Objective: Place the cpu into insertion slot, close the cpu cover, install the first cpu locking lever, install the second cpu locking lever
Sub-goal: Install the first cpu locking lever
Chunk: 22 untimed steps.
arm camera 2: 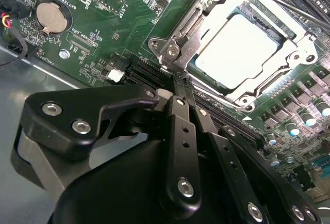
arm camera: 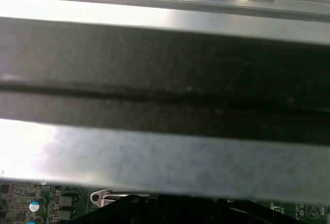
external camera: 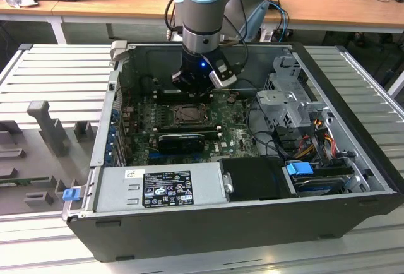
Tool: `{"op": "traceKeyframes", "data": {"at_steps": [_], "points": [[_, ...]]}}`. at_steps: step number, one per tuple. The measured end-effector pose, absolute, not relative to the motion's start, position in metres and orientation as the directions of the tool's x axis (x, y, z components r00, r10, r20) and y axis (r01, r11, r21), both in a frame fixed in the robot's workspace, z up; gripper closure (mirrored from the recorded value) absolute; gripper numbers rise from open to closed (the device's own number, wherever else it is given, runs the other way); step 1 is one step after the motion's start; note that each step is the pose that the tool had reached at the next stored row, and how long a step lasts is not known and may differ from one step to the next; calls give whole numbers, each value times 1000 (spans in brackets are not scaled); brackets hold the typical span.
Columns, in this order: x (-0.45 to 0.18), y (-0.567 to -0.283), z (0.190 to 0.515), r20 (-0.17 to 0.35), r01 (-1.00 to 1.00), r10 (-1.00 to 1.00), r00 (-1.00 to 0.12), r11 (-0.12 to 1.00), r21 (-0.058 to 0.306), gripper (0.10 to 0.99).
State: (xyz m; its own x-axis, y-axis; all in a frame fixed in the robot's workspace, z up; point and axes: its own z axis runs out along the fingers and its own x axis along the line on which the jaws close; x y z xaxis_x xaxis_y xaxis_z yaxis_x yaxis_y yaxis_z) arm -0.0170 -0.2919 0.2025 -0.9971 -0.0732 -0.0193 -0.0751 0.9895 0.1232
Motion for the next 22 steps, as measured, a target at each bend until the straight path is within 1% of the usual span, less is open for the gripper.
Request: {"op": "traceKeyframes", "data": {"at_steps": [22], "points": [[-17,-293,202,-19,-74,-73,-997,990,120,980]]}}
